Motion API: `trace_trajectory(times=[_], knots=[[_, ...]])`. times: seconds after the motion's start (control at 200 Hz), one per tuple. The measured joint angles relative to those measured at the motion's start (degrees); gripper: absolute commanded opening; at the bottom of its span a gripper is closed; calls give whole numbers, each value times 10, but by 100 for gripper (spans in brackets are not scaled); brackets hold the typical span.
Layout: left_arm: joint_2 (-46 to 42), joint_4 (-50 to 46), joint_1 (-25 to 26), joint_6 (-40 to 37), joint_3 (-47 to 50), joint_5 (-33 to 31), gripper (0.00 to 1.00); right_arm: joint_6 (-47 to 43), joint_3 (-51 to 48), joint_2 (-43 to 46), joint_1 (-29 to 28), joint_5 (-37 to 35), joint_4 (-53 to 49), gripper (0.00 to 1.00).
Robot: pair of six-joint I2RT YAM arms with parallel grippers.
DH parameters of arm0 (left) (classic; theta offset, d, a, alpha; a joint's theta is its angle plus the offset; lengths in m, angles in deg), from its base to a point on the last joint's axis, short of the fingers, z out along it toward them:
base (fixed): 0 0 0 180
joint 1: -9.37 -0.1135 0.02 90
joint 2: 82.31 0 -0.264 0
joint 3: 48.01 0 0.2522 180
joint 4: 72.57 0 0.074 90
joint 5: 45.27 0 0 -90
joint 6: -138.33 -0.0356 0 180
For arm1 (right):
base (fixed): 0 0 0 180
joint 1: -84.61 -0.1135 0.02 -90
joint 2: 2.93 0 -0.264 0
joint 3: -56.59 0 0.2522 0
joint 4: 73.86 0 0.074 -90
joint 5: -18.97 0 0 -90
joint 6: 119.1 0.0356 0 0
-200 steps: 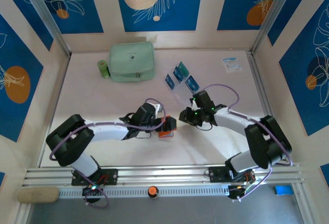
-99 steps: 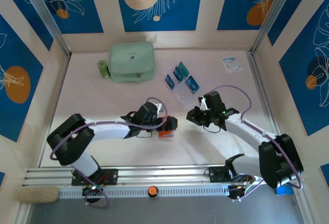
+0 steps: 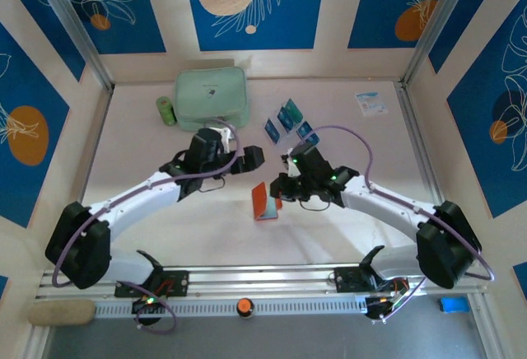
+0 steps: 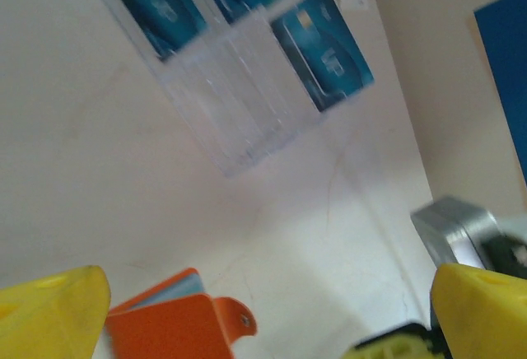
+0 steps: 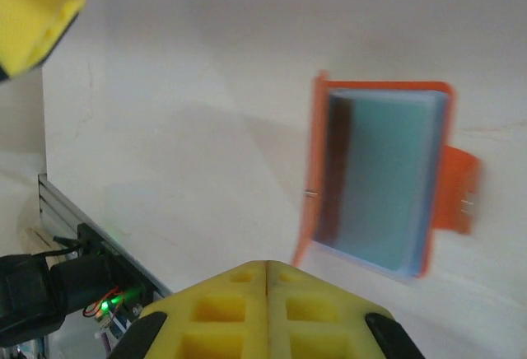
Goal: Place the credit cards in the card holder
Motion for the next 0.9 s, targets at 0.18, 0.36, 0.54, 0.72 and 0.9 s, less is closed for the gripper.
trace_trajectory(times=[0.18, 0.36, 0.54, 0.72, 0.9], knots=[[7, -75, -23, -31, -8, -11, 100, -7, 62, -70, -47, -18, -10, 0], [43, -135, -23, -66, -8, -21, 100, -18, 69, -107, -58, -45, -30, 0], [60, -165, -21, -97, -8, -23, 100, -20, 36, -108, -45, -67, -31, 0], [75, -170, 2, -116, -8, -23, 100, -19, -9, -116, -26, -71, -16, 0], [96, -173, 35, -131, -8, -29, 100, -17, -31, -138, -20, -68, 13, 0]])
